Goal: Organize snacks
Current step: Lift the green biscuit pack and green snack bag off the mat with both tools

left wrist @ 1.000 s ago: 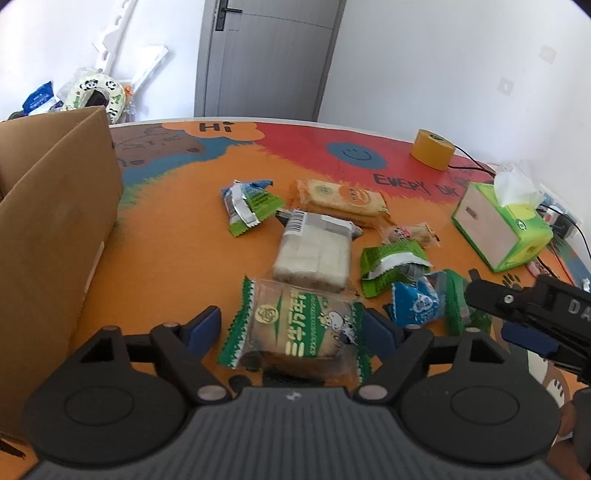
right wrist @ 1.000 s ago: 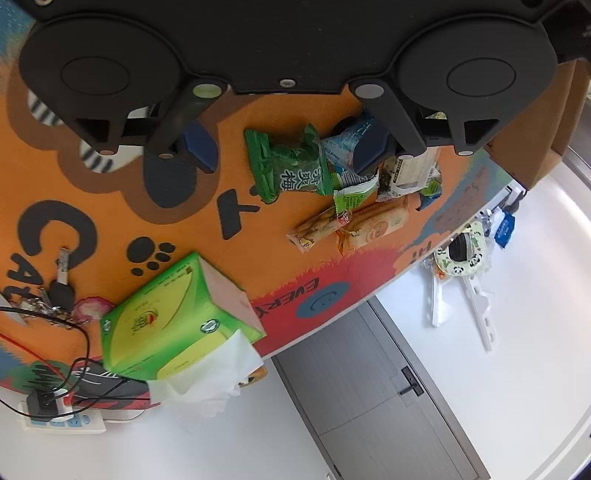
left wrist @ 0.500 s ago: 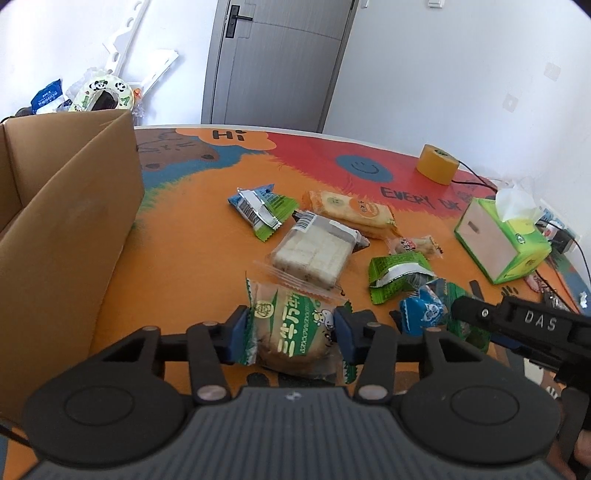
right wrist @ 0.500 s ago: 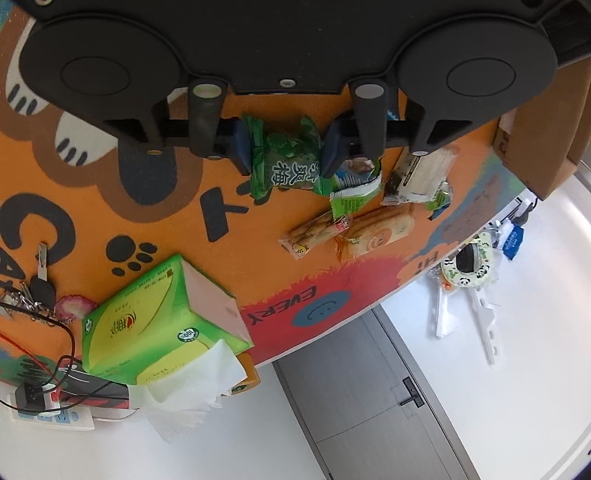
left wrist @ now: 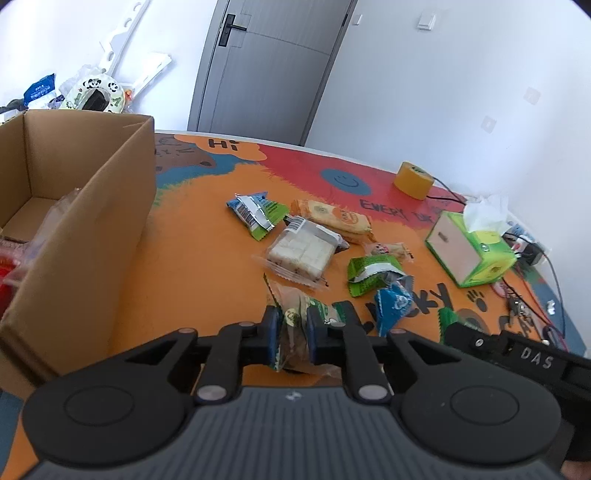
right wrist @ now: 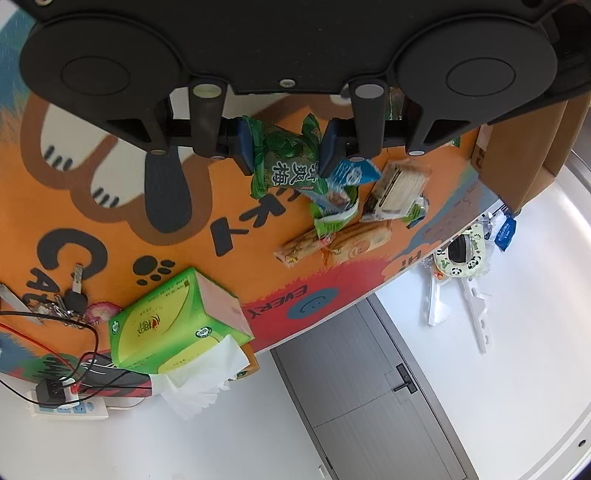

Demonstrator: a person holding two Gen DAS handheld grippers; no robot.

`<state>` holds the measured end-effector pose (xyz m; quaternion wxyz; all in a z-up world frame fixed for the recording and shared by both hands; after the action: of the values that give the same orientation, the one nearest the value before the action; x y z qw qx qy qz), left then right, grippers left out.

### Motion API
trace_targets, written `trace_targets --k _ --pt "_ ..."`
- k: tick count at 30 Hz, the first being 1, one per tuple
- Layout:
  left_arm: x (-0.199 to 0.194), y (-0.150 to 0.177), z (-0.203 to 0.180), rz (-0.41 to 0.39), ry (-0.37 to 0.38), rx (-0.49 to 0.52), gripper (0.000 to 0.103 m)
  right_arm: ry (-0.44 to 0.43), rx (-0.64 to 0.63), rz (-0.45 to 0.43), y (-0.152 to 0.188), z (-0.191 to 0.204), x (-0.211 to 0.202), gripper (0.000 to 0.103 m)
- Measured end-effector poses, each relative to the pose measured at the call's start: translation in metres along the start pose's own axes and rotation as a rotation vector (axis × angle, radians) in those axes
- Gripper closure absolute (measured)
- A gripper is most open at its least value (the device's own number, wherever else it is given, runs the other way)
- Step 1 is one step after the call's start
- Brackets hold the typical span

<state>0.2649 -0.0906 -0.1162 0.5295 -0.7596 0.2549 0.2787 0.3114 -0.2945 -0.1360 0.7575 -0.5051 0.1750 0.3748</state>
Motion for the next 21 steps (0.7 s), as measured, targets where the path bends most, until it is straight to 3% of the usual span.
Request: trace_targets --k 2,4,12,15,19,20,21 --pt "-0.006 0.001 0.001 -0.005 0.017 -0.011 0.093 0.0 0.0 0.002 0.003 0.001 -0.002 0.065" --pt "-0.014 0.001 0.002 -0.012 0.03 -0.014 0.103 -0.003 0.001 0.002 0.005 0.003 -0.005 0.065" --pt "-0.045 -0.007 0.007 -0.085 0.052 -0.015 0.103 -0.035 -0.03 -0.018 0.005 0.023 -0.016 0.065" --pt "-0.042 -0.006 0.01 -0.064 0.026 -0.022 0.103 -0.037 -0.043 -0.018 0.007 0.027 -0.019 0.065" --pt "-0.031 0.001 0.008 -0.012 0.036 -0.017 0.098 -0.023 -0.045 -0.017 0.009 0.023 -0.022 0.065" --pt "-0.028 0.002 0.004 -0.005 0.03 0.0 0.094 -0.02 -0.044 -0.014 0.01 0.022 -0.022 0.065" --pt "-0.026 0.004 0.002 0.008 0.026 0.013 0.083 -0.016 -0.039 -0.009 0.011 0.019 -0.021 0.065"
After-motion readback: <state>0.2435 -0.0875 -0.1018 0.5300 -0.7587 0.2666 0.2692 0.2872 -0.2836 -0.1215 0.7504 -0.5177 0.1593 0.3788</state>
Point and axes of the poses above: each gripper's, at about its wrist camera, not at the fingertips, and x roughly the way its jaws point, z to its left, y to its underside, the point moved 6 cm from there along x, roughly the way its jaws point, and after that the axes turned 6 degrees about z, right-handed, at the moved point
